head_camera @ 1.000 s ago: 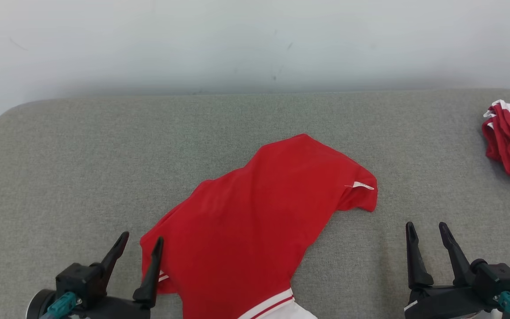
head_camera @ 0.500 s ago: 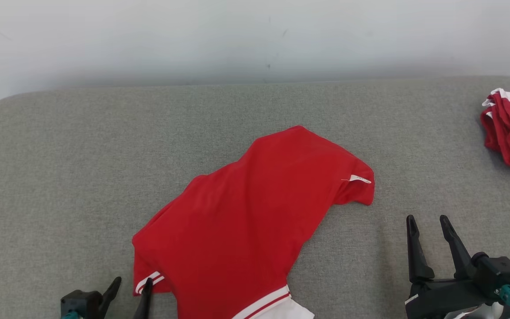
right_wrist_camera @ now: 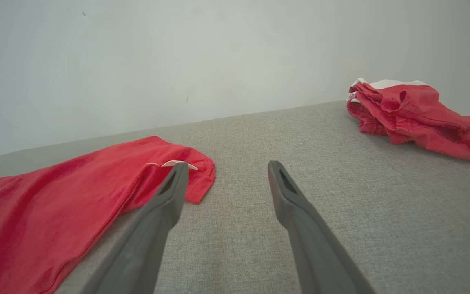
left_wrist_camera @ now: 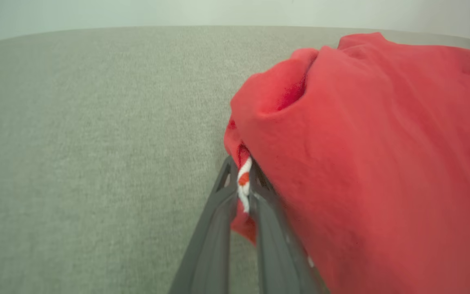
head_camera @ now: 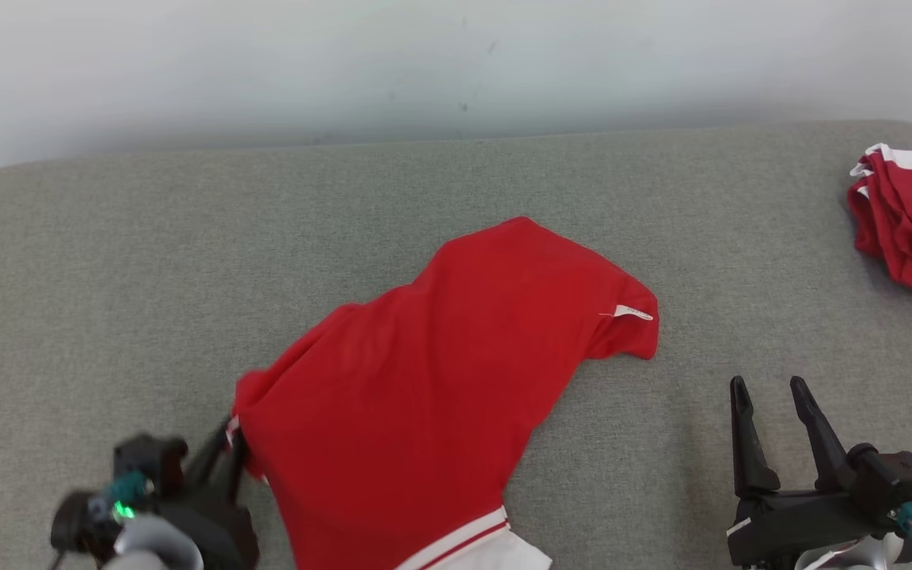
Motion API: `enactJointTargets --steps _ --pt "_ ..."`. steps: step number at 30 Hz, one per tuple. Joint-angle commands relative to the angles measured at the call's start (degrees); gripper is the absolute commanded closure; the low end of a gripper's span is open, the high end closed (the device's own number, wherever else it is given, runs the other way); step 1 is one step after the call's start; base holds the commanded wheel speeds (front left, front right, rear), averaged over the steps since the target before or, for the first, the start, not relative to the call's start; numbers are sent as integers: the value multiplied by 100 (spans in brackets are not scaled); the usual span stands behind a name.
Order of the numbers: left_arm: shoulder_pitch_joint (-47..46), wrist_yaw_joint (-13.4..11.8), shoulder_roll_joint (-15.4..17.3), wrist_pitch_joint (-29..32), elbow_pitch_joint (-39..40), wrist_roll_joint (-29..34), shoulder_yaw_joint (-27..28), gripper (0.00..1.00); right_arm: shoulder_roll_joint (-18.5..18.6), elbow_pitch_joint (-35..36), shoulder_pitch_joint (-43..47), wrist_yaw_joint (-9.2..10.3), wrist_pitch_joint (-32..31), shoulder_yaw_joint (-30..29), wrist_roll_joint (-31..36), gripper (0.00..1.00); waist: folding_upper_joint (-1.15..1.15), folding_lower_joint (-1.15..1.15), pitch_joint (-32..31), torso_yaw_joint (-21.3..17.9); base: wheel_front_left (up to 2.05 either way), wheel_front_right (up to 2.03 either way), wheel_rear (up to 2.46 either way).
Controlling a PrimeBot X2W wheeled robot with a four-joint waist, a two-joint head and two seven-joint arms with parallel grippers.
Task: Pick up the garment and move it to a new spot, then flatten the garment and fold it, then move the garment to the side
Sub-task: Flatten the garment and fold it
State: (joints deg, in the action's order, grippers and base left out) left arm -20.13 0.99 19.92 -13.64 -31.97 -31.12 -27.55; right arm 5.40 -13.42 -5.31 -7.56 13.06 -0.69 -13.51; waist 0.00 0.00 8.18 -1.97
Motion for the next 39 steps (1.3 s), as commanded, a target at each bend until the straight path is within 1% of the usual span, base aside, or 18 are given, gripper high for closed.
enactJointTargets --steps 1,4,8,13,14,15,16,21,26,27,33,39 --pt "-166 -12 59 -43 -14 58 25 100 25 15 -47 14 -16 2 38 0 0 0 13 -23 0 0 0" --pt "-609 7 151 -71 -48 106 146 100 10 15 -68 14 -9 5 40 0 0 0 44 -91 0 0 0" --pt "-1182 -10 372 -121 -194 170 405 100 -21 18 -141 14 7 37 45 0 0 0 110 -245 0 0 0" --pt "-1596 74 554 -150 -478 198 654 100 -46 -25 -205 13 52 49 20 0 0 0 199 -449 0 0 0" --pt "-1608 75 547 -153 -561 215 668 84 -49 -39 -222 14 57 47 9 0 0 0 207 -477 0 0 0" --pt "-1607 92 554 -151 -648 252 657 52 -52 -57 -239 14 64 52 1 0 0 0 213 -501 0 0 0" --pt "-1605 104 554 -153 -734 243 654 0 -56 -75 -248 14 71 53 -3 0 0 0 217 -515 0 0 0" --pt "-1371 186 442 -157 -803 326 780 0 -86 -143 -179 14 116 5 23 0 0 0 157 -432 0 0 0" --pt "-1054 162 386 -159 -493 438 1066 0 -63 -168 -136 14 133 4 40 0 0 0 -17 -184 0 0 0" --pt "-1054 162 386 -159 -493 438 1066 0 -63 -168 -136 14 133 4 40 0 0 0 -17 -184 0 0 0" --pt "-522 74 336 -152 378 599 1548 0 -55 -202 -29 13 133 26 33 0 0 0 -248 104 0 0 0" --pt "196 -105 82 -153 1394 812 1957 0 -71 -210 78 14 117 74 47 0 0 0 -454 235 0 0 0"
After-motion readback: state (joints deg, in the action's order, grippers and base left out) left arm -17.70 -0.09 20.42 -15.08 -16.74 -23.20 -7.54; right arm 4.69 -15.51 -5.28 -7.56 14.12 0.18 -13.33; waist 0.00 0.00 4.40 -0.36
